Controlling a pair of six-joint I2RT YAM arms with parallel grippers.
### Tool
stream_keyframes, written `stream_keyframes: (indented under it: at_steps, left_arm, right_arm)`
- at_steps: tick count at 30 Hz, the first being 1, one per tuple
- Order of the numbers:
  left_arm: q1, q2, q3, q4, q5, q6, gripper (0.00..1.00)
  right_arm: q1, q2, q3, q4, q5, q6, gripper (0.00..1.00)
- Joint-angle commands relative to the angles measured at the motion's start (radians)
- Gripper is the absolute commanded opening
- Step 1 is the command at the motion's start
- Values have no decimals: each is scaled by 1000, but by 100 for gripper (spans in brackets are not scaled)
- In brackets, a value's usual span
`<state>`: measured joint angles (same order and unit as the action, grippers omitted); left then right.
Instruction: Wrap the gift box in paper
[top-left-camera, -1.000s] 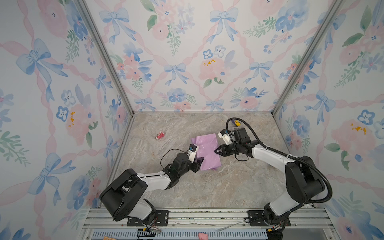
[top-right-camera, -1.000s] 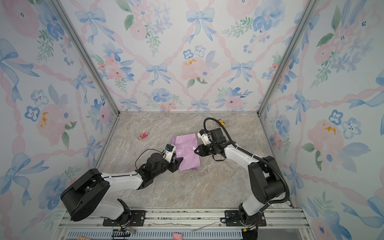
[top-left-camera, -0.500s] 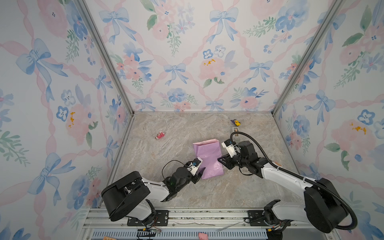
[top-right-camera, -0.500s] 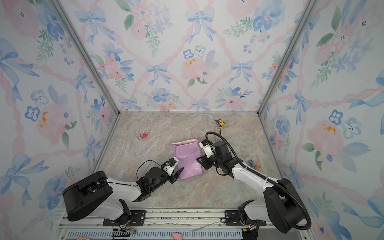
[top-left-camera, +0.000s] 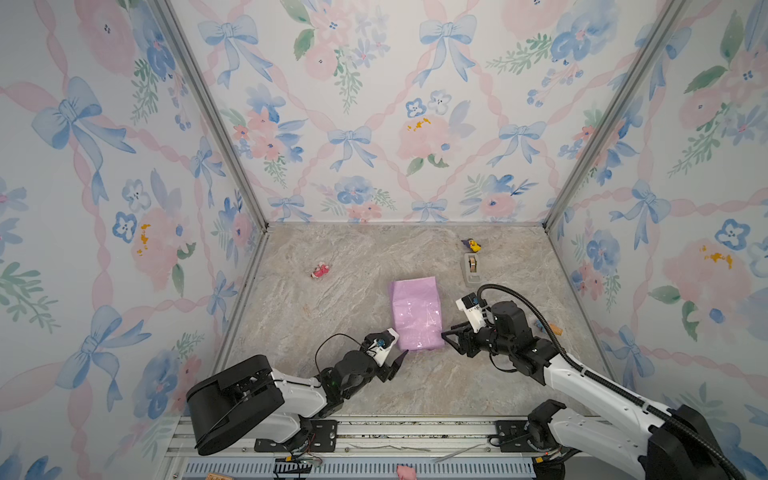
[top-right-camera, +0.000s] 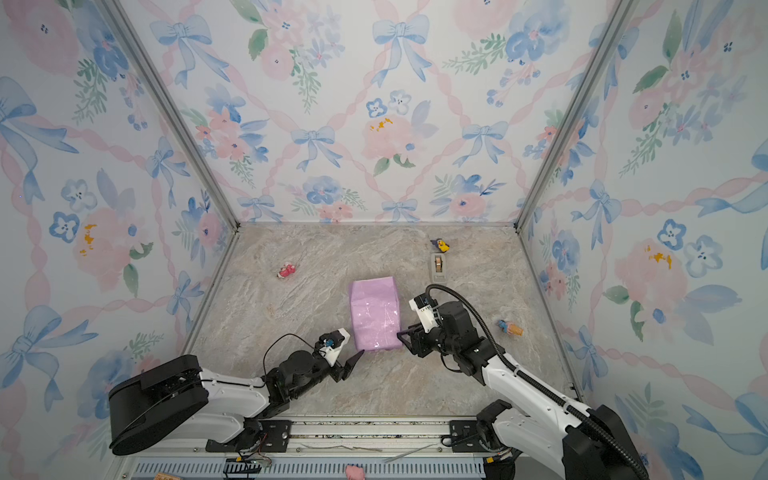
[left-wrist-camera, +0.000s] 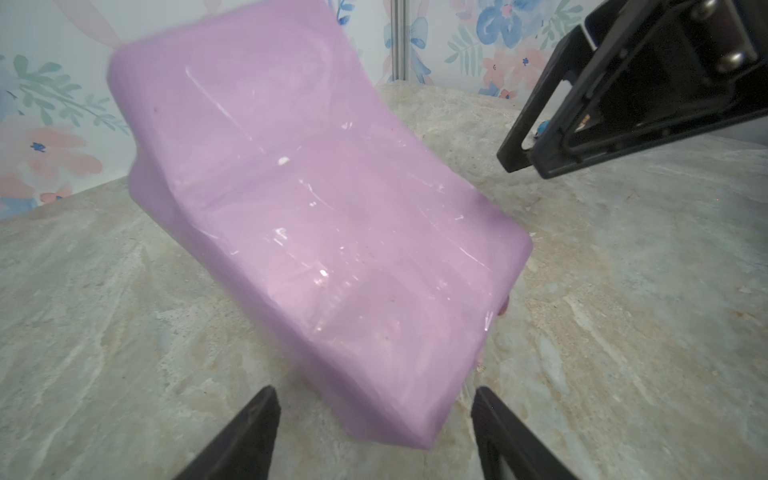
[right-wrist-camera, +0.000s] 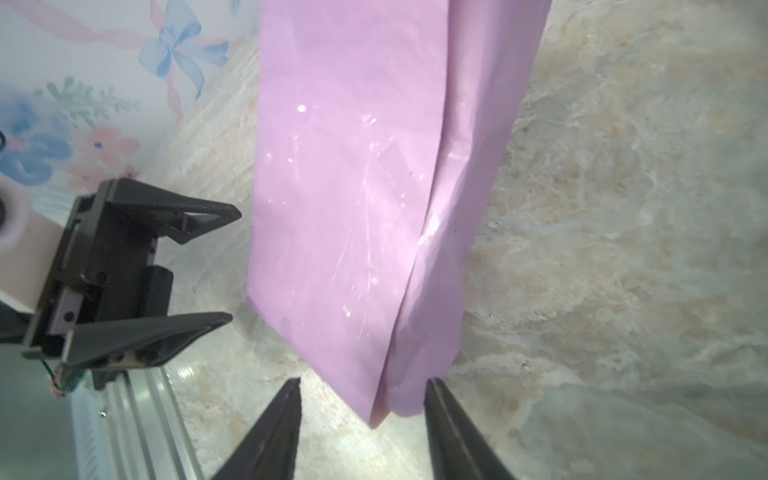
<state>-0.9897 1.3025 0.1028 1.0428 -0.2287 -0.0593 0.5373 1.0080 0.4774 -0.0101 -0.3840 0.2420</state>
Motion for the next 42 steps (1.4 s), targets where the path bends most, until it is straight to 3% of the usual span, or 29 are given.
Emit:
stream_keyframes:
  at_steps: [1, 4, 8, 10, 14, 20, 25, 30, 37, 42]
  left_arm:
    - [39, -49, 22, 9, -28, -77, 79]
    - [143, -85, 102, -157, 11, -261, 83]
    - [264, -109, 220, -400, 132, -468, 84]
    - [311, -95, 283, -521, 185, -554, 84]
    - [394, 24, 414, -663, 335, -658, 85]
    - [476, 224, 531, -663, 492, -731, 85]
    - [485, 362, 622, -656, 538, -707, 81]
    - [467, 441, 719, -613, 585, -640, 63]
    - [382, 366, 689, -497, 555, -425, 55]
    - [320, 313, 566, -351, 515, -270, 52]
  right_arm:
    - [-50, 56, 79, -3, 1, 102, 64]
    - [-141, 210, 211, -45, -187, 204, 64]
    - [-127, 385, 466, -333, -132, 176, 65]
    - [-143, 484, 569, -406, -179, 195, 65]
    - [-161, 680, 776, -540, -184, 203, 65]
    - [-163, 933, 1014, -674, -217, 146, 65]
    - [-154, 1057, 1102, -692, -283, 113, 62]
    - [-138, 1074, 1098, -614, -373, 68, 50]
    - [-121, 876, 887, -352, -381, 23, 33]
    - [-107, 701, 672, -182, -324, -51, 29]
